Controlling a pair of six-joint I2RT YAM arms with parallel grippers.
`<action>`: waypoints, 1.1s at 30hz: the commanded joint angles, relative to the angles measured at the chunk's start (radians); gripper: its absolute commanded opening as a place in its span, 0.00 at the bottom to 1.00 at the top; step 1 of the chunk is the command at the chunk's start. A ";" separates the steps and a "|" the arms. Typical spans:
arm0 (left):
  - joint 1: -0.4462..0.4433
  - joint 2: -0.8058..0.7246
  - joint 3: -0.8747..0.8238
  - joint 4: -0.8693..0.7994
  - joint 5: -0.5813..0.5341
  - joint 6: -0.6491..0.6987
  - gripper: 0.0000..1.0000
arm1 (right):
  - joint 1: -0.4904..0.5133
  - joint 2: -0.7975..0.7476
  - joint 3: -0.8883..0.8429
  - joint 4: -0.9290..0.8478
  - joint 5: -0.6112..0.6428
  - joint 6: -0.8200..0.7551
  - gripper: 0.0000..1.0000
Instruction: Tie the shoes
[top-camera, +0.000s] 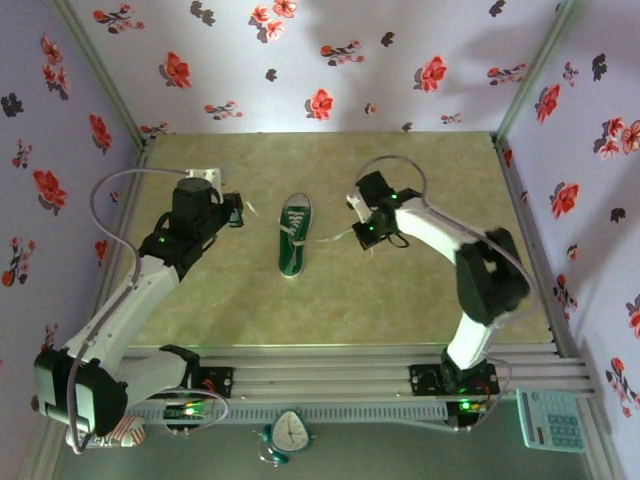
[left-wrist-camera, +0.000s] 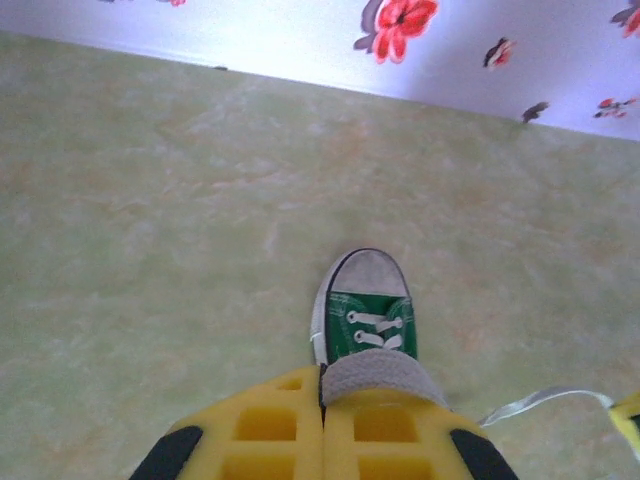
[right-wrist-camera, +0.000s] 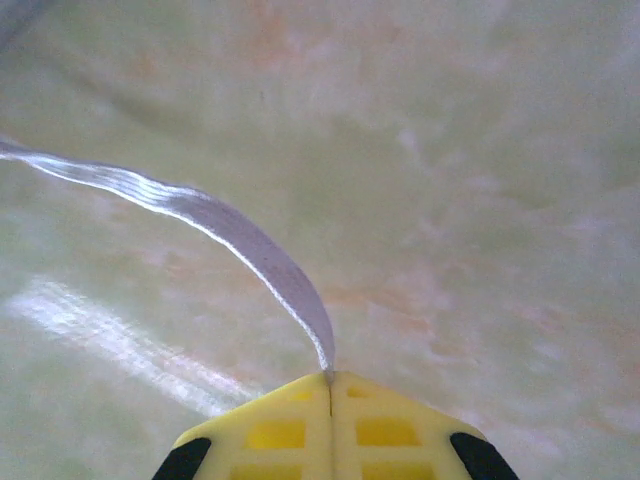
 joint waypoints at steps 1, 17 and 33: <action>0.003 -0.040 -0.004 0.039 0.039 0.006 0.00 | -0.001 -0.148 -0.027 0.071 0.008 0.070 0.00; 0.002 -0.067 0.095 -0.004 0.049 0.029 0.00 | 0.014 -0.462 -0.005 0.144 -0.175 0.169 0.00; -0.031 -0.087 0.091 -0.007 0.084 0.009 0.00 | 0.014 -0.578 -0.026 0.135 -0.038 0.191 0.00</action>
